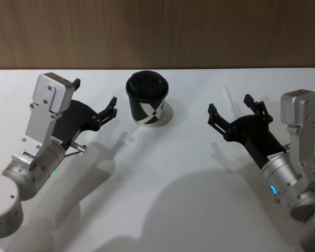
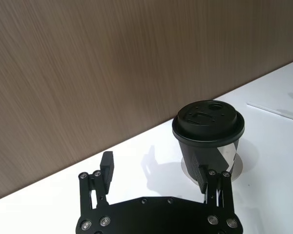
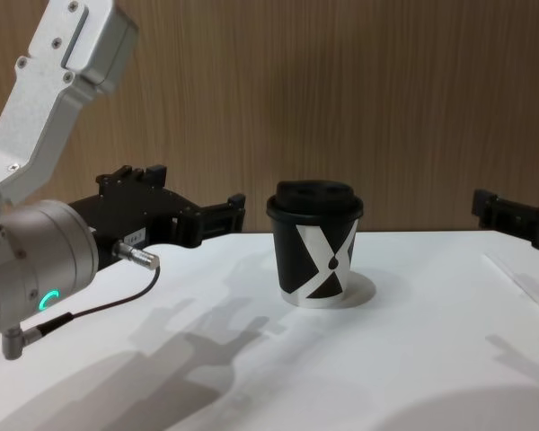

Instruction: Pick up the straw with one hand, pass it to the other hand, and insert it into the cup.

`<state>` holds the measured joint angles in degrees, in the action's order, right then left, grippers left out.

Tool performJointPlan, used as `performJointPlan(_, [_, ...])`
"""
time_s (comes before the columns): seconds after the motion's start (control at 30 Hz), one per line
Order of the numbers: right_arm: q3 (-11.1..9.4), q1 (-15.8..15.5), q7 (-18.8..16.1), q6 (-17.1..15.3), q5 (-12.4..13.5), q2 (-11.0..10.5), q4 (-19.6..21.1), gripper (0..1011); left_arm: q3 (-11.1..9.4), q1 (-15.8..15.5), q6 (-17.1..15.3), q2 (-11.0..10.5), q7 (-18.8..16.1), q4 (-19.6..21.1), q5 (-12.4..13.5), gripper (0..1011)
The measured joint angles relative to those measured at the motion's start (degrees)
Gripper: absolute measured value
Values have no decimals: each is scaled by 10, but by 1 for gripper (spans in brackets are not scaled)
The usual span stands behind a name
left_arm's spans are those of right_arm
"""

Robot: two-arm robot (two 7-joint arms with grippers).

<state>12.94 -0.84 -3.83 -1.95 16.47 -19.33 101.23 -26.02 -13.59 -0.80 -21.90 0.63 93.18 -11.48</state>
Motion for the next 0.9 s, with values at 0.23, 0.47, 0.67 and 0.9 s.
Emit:
performJointPlan(0.23, [0,0,0,0,0,0,0,1001,0,0,0,0,0,0,0,1003])
performJointPlan(0.47, [0,0,0,0,0,0,0,1001,0,0,0,0,0,0,0,1003])
performJointPlan(0.67, [0,0,0,0,0,0,0,1001,0,0,0,0,0,0,0,1003])
performJointPlan(0.9, [0,0,0,0,0,0,0,1001,0,0,0,0,0,0,0,1003])
